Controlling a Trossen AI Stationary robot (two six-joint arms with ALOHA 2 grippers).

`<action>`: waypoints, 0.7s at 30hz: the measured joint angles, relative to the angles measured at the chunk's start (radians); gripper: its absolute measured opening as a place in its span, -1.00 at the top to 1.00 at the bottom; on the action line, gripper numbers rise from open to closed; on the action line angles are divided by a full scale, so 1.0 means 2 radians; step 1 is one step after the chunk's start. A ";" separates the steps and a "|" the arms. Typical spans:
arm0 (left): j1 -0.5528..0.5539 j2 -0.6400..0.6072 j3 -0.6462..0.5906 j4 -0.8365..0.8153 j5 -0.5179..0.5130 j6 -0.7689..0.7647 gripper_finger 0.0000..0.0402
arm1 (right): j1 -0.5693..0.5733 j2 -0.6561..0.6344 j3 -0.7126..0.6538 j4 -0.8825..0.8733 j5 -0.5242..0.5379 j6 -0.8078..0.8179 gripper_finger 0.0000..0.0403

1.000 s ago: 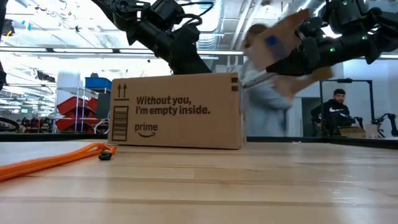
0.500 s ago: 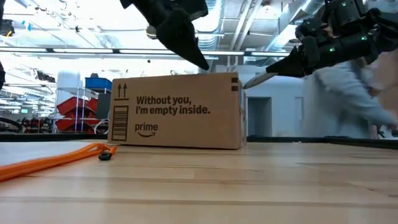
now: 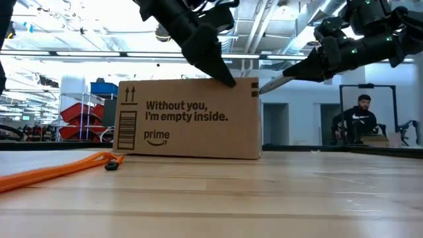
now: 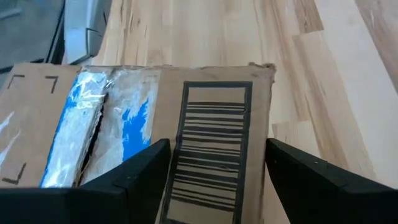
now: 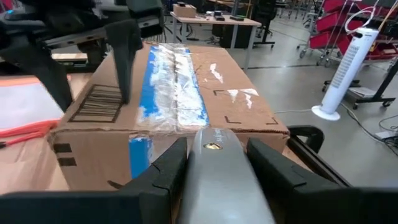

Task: Unpack boxes
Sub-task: Open the cardboard box with the silver cutter

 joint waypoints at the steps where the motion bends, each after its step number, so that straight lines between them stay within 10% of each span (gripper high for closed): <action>1: 0.001 0.000 0.001 -0.001 -0.001 -0.001 -0.22 | 0.004 0.000 0.000 -0.002 0.001 0.002 0.41; 21: 0.013 0.000 0.002 0.000 0.000 -0.011 -0.18 | 0.076 -0.001 0.002 -0.028 0.039 0.028 0.41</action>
